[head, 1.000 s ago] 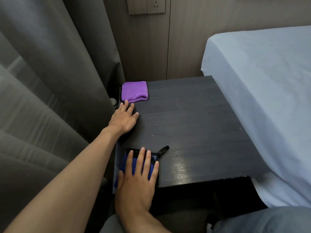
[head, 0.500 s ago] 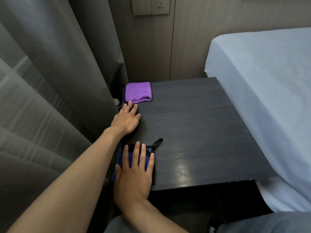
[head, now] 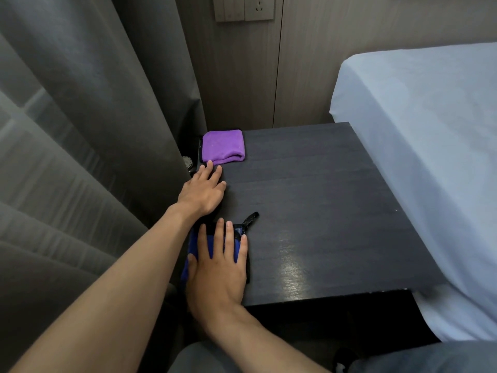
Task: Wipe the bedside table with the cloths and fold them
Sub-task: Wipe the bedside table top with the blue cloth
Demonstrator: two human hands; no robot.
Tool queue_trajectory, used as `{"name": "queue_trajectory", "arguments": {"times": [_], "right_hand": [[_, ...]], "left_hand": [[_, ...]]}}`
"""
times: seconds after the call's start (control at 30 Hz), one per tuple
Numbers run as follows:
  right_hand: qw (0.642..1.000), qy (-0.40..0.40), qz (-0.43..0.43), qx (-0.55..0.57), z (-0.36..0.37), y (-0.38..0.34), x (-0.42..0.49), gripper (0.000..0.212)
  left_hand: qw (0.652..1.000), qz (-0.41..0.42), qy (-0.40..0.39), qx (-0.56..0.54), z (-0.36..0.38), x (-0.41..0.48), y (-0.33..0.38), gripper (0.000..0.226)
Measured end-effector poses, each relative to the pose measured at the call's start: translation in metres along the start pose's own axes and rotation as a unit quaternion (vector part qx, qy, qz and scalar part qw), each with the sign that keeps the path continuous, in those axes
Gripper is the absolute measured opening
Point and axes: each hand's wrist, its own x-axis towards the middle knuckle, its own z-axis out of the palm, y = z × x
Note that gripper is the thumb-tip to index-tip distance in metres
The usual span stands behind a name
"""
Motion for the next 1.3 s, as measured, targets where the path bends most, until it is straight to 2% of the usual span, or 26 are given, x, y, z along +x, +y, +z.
{"name": "queue_trajectory", "arguments": {"times": [0.23,0.33,0.47,0.57,0.77,0.9,1.1,1.3], "right_hand": [[0.998,0.043,-0.037,-0.014,-0.003,0.021,0.011,0.061],[0.998,0.037,-0.044,-0.016,-0.008,0.026,0.014,0.061],[0.998,0.05,-0.037,-0.017,-0.013,0.041,0.015,0.08],[0.997,0.052,-0.011,-0.053,-0.017,0.068,0.018,0.067],[0.992,0.117,0.043,-0.037,-0.025,0.131,-0.003,0.06],[0.987,0.134,0.051,-0.075,-0.032,0.184,-0.035,0.058],[0.981,0.147,0.101,-0.081,-0.043,0.253,-0.077,0.064],[0.969,0.177,0.164,-0.056,-0.058,0.312,-0.097,0.067]], "left_hand": [[1.0,0.001,-0.001,0.001,0.002,0.002,-0.001,0.059],[1.0,-0.003,-0.012,-0.009,-0.001,0.001,0.001,0.059],[0.998,-0.002,-0.025,-0.053,-0.008,0.005,0.002,0.056],[0.994,0.017,0.012,-0.107,-0.015,0.003,-0.002,0.049],[0.986,0.047,0.145,-0.059,-0.006,-0.016,0.0,0.026],[0.98,0.039,0.194,-0.032,-0.002,-0.024,0.017,0.024],[0.974,0.064,0.218,-0.01,-0.004,-0.031,0.05,0.026],[0.974,0.081,0.209,-0.01,-0.006,-0.033,0.08,0.03]]}}
